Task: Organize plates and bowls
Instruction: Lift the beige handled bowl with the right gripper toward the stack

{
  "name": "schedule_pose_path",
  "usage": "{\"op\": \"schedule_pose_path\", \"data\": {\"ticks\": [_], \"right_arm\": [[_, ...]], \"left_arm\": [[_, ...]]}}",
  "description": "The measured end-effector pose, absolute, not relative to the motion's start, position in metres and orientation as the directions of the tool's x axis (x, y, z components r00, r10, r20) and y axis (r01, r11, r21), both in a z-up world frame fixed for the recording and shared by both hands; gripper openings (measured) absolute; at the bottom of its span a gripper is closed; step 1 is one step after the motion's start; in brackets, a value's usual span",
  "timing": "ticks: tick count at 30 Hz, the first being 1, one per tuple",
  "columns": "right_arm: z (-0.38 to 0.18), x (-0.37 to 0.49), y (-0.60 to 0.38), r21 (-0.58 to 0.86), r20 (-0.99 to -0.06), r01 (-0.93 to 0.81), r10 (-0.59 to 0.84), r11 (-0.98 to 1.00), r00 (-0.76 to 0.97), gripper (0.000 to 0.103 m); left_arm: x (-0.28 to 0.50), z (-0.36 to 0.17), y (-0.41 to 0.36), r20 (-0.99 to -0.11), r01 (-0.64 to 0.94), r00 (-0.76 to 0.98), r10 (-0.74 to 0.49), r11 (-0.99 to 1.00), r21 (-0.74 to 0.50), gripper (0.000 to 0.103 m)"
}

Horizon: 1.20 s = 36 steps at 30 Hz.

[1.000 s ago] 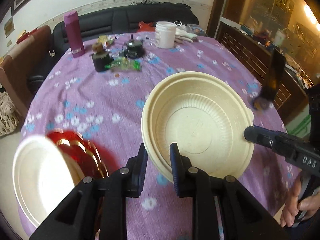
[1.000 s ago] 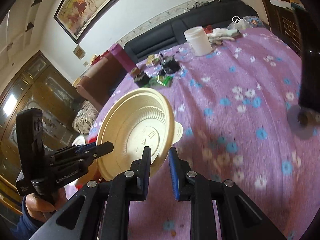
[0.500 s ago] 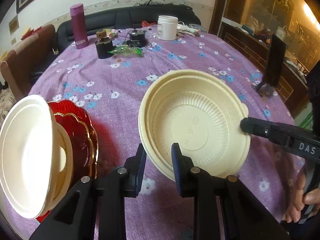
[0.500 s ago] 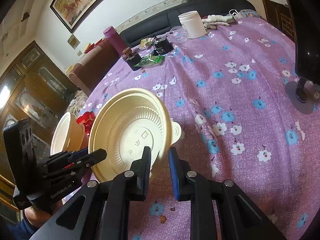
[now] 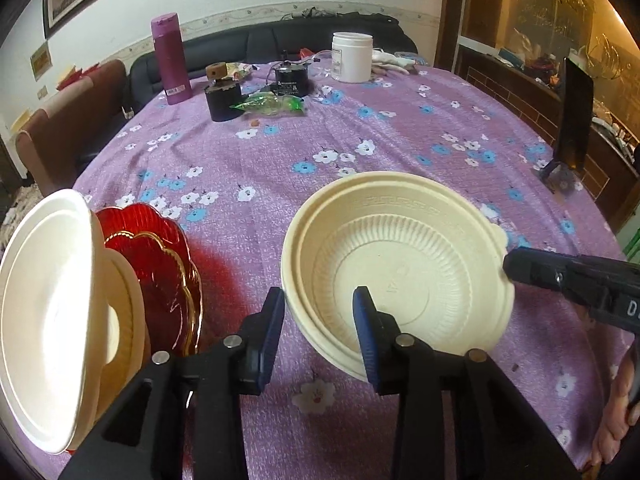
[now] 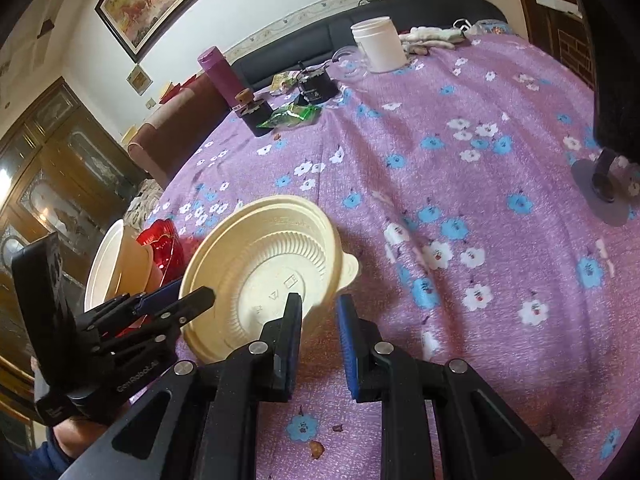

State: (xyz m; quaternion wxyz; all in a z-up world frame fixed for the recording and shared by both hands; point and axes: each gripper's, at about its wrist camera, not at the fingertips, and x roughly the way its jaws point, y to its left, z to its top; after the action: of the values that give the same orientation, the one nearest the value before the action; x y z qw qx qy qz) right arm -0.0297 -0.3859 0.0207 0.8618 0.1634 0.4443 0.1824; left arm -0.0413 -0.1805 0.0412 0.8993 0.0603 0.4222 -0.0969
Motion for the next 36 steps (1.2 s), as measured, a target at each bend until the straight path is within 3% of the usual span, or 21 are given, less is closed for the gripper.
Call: {"op": "schedule_pose_path", "data": {"ticks": [15,36], "right_arm": [[0.011,-0.043,-0.376,0.420,-0.680,-0.158,0.425,0.894,0.597,0.020],[0.005,-0.051,-0.371,0.410,-0.605,-0.166,0.404,0.897,0.686,0.022]], "left_arm": [[-0.059,0.038,-0.191,-0.673,0.177,0.739,-0.027,0.972,0.156,0.028],[-0.059,0.034,-0.190,-0.670,0.158,0.743,-0.016,0.976,0.152,0.029]]}}
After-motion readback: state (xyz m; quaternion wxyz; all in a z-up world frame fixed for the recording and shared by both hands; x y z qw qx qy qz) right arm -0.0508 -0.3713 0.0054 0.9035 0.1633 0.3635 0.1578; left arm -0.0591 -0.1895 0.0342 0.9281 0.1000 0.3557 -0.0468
